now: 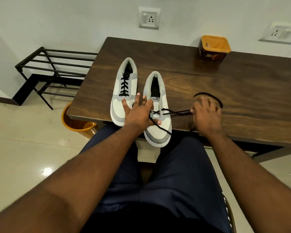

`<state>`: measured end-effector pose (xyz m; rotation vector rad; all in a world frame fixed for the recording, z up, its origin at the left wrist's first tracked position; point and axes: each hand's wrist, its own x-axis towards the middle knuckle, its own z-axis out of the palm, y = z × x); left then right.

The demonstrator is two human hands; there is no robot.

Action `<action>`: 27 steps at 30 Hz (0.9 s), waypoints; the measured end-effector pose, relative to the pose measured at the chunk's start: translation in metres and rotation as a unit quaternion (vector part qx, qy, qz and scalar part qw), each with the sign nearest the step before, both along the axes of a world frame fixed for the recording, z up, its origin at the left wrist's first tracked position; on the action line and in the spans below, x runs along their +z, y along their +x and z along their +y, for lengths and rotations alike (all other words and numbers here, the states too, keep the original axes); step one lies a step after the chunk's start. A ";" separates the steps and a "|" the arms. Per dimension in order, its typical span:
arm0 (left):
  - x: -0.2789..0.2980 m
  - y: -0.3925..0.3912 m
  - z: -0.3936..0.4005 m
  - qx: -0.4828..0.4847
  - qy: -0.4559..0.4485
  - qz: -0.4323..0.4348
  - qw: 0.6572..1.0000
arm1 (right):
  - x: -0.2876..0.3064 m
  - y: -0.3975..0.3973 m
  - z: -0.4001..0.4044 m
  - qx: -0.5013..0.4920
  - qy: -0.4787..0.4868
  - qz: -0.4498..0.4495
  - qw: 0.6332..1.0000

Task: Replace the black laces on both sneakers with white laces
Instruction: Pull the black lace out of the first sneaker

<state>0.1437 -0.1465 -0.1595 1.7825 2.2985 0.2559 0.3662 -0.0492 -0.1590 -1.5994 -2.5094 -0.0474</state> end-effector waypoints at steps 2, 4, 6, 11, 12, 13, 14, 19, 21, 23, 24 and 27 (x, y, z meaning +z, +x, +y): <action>0.001 0.001 0.000 0.002 -0.001 0.000 1.000 | 0.000 0.002 0.001 -0.026 -0.021 0.004 0.999; 0.001 0.001 0.000 0.004 -0.006 0.000 1.000 | 0.002 -0.006 -0.005 -0.020 -0.023 0.019 0.999; 0.001 0.002 0.000 0.003 -0.008 0.001 1.000 | 0.005 -0.022 -0.016 0.026 -0.031 0.063 0.997; 0.003 0.003 0.000 0.004 -0.009 0.007 1.000 | 0.001 -0.055 -0.038 0.124 -0.065 0.079 0.987; 0.003 0.002 0.000 0.003 -0.010 0.009 1.000 | -0.001 -0.058 -0.039 0.113 -0.073 0.079 0.988; 0.002 0.002 0.000 0.003 -0.010 0.009 1.000 | -0.002 -0.061 -0.041 0.101 -0.079 0.087 0.988; 0.002 0.001 0.001 0.003 -0.010 0.008 1.000 | -0.002 -0.062 -0.041 0.093 -0.079 0.093 0.988; 0.003 0.000 0.003 0.003 -0.015 0.003 1.000 | 0.000 -0.057 -0.025 0.149 -0.003 -0.028 0.988; 0.004 0.001 0.003 0.003 -0.017 0.000 1.000 | 0.002 -0.047 -0.011 0.129 0.013 -0.059 0.990; 0.006 0.002 0.003 0.002 -0.019 -0.003 1.000 | 0.003 -0.036 0.006 0.068 0.021 -0.057 0.996; 0.007 0.002 0.003 0.001 -0.021 -0.001 1.000 | 0.003 -0.031 0.013 0.026 0.021 -0.039 0.999; 0.008 0.002 0.002 0.000 -0.026 0.013 1.000 | 0.004 -0.020 0.034 -0.102 -0.017 0.035 0.994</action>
